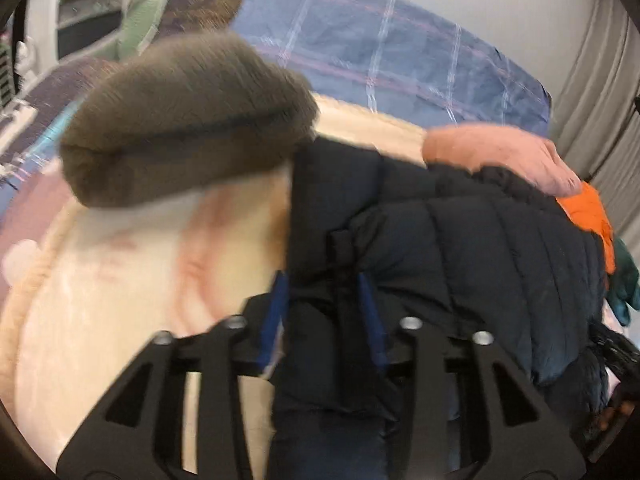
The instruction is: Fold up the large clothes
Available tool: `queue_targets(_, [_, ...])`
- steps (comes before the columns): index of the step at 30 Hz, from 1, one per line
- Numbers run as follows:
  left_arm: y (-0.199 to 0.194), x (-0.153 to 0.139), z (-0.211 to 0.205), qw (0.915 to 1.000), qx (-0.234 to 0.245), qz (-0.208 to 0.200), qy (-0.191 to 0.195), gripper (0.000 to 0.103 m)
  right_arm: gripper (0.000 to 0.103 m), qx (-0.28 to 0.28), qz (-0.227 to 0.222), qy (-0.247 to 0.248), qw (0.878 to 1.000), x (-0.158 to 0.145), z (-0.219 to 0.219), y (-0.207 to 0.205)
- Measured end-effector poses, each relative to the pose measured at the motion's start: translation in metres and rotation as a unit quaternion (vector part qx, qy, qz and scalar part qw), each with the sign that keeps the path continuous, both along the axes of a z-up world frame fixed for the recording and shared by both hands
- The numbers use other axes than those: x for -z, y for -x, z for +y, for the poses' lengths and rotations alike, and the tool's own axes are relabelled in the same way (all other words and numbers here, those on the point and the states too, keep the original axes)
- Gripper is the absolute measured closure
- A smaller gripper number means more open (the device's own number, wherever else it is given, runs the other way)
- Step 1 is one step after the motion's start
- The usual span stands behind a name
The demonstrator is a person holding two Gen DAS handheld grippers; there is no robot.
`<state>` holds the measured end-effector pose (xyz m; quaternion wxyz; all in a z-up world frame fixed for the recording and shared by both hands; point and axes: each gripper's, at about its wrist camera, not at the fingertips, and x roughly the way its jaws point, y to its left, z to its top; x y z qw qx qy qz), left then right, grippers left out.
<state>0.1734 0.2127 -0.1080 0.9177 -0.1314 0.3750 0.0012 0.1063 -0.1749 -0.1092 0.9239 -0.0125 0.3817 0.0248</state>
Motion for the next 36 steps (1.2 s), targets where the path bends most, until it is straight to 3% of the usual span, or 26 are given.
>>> queue_targets(4, [0.020,-0.043,-0.014,0.9966,-0.009,-0.069,-0.043,0.062,0.066,-0.020,-0.028,0.008,0.999,-0.023,0.011,-0.008])
queue_targets(8, [0.028,-0.072,-0.064,0.9902,0.081,-0.110,-0.028,0.051,0.065,-0.025,-0.032,-0.008,0.999,-0.023,0.014,-0.020])
queue_targets(10, [0.023,-0.063,-0.098,0.9858,0.110,-0.105,-0.072,0.037,0.054,-0.023,-0.010,-0.030,0.999,-0.013,0.018,-0.035])
queue_targets(12, [0.013,-0.037,-0.129,0.9789,0.128,-0.085,-0.135,0.036,0.045,-0.008,0.024,-0.038,0.999,0.011,0.020,-0.050])
queue_targets(15, [-0.006,0.018,-0.152,0.9715,0.146,-0.039,-0.183,0.028,0.044,-0.004,0.030,-0.010,0.999,0.042,0.027,-0.052])
queue_targets(17, [-0.014,0.034,-0.147,0.9749,0.149,-0.018,-0.165,0.027,0.044,-0.002,0.030,0.005,1.000,0.043,0.032,-0.050])
queue_targets(24, [-0.010,0.033,-0.144,0.9764,0.145,-0.019,-0.159,0.026,0.044,-0.003,0.025,-0.009,1.000,0.039,0.027,-0.050])
queue_targets(28, [0.003,-0.001,-0.125,0.9843,0.134,-0.036,-0.108,0.028,0.044,-0.001,-0.005,-0.039,0.999,0.005,0.016,-0.043])
queue_targets(32, [-0.011,-0.038,-0.117,0.9888,0.119,-0.058,-0.068,0.040,0.041,0.004,-0.022,-0.017,1.000,-0.023,0.016,-0.066])
queue_targets(34, [-0.025,-0.043,-0.123,0.9889,0.110,-0.056,-0.084,0.040,0.036,0.016,0.005,0.003,1.000,-0.018,0.016,-0.092])
queue_targets(36, [-0.052,-0.021,-0.128,0.9861,0.090,-0.019,-0.139,0.038,0.022,0.035,0.043,0.007,0.998,0.005,0.008,-0.114])
